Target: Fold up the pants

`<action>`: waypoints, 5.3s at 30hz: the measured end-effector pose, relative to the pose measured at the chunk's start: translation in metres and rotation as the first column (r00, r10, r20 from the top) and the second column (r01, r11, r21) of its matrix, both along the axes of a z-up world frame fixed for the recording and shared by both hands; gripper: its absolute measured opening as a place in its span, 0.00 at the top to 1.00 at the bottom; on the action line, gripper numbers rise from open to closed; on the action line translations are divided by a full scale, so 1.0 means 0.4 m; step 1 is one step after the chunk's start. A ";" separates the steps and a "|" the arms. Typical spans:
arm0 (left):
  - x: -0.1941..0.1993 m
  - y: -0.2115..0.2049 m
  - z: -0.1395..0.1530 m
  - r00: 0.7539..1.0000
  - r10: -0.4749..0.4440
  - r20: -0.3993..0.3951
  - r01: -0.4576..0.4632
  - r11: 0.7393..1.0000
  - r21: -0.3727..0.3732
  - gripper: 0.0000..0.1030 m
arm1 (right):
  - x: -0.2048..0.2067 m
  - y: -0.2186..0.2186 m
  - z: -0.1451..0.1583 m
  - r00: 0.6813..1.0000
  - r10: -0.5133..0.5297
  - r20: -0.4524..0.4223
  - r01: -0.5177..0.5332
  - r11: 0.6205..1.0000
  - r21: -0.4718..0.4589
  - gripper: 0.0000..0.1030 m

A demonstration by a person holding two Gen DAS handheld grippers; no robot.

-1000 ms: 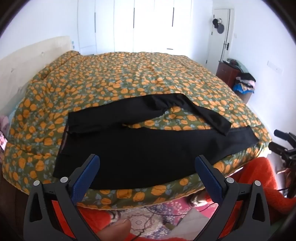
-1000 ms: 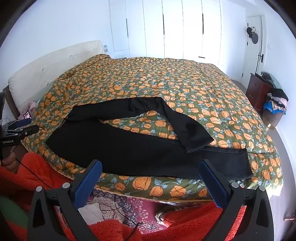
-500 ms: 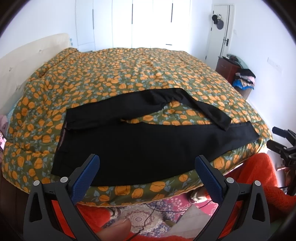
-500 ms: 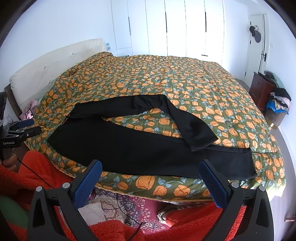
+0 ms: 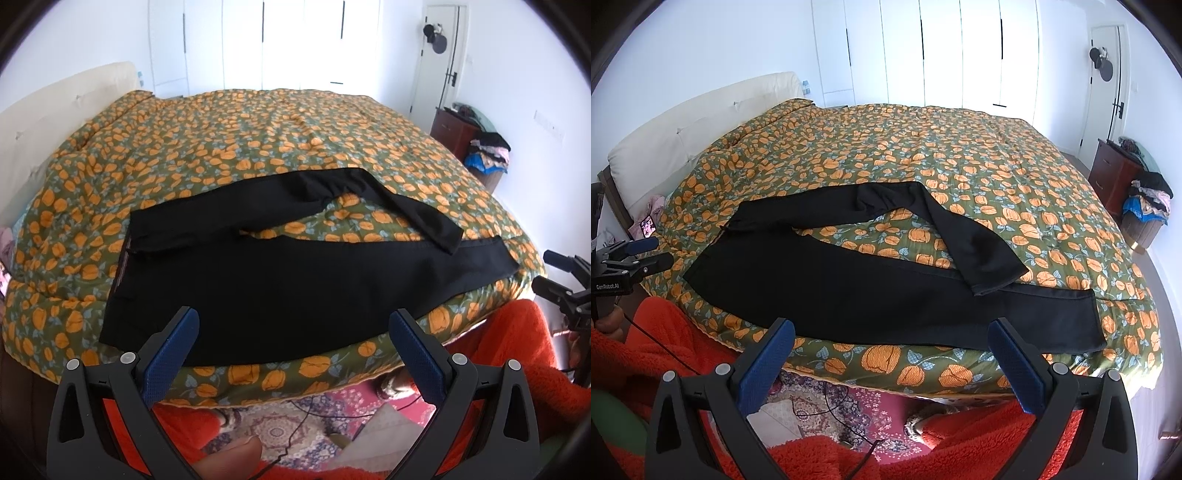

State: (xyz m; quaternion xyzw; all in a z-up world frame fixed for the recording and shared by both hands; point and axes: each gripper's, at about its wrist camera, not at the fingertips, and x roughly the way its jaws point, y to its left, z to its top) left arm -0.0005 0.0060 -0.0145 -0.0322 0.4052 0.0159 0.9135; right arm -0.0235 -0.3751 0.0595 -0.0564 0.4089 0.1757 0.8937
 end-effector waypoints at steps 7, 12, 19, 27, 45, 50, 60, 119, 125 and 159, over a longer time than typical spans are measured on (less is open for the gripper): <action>-0.001 -0.001 -0.003 1.000 -0.001 -0.003 0.001 1.000 0.003 0.01 | 0.002 0.005 0.000 1.000 0.003 0.000 -0.003 1.000 -0.003 0.00; 0.001 -0.002 -0.006 1.000 -0.001 -0.011 0.001 1.000 0.004 0.01 | 0.002 0.008 0.000 1.000 -0.001 -0.006 0.001 1.000 -0.002 0.00; 0.004 -0.001 -0.012 1.000 0.001 -0.021 -0.001 1.000 0.003 0.01 | 0.002 0.005 -0.004 1.000 -0.003 -0.009 0.003 1.000 0.000 0.00; 0.004 -0.002 -0.015 1.000 0.000 -0.022 0.000 1.000 0.003 0.01 | 0.003 0.004 -0.005 1.000 -0.003 -0.010 0.003 1.000 0.000 0.00; 0.005 -0.007 -0.018 1.000 0.000 -0.024 0.000 1.000 0.004 0.01 | 0.006 0.001 -0.010 1.000 -0.002 -0.012 0.002 1.000 0.001 0.00; 0.005 -0.007 -0.018 1.000 0.000 -0.022 0.000 1.000 0.006 0.01 | 0.005 0.001 -0.013 1.000 -0.003 -0.013 0.003 1.000 0.001 0.00; 0.005 -0.012 -0.024 1.000 -0.002 -0.022 0.002 1.000 0.007 0.01 | 0.007 0.000 -0.011 1.000 -0.002 -0.014 0.002 1.000 0.002 0.00; 0.017 -0.002 -0.052 0.989 0.102 -0.108 -0.084 0.984 0.159 0.01 | -0.009 -0.017 -0.016 0.998 -0.008 -0.058 0.008 1.000 0.000 0.00; 0.018 0.001 -0.053 0.990 0.099 -0.102 -0.082 0.983 0.165 0.01 | -0.010 -0.011 -0.020 0.998 -0.002 -0.063 0.002 1.000 -0.001 0.00; -0.006 0.006 -0.038 0.996 0.065 -0.058 -0.061 0.996 0.065 0.01 | -0.017 -0.007 -0.016 0.999 0.014 -0.041 -0.015 1.000 -0.013 0.00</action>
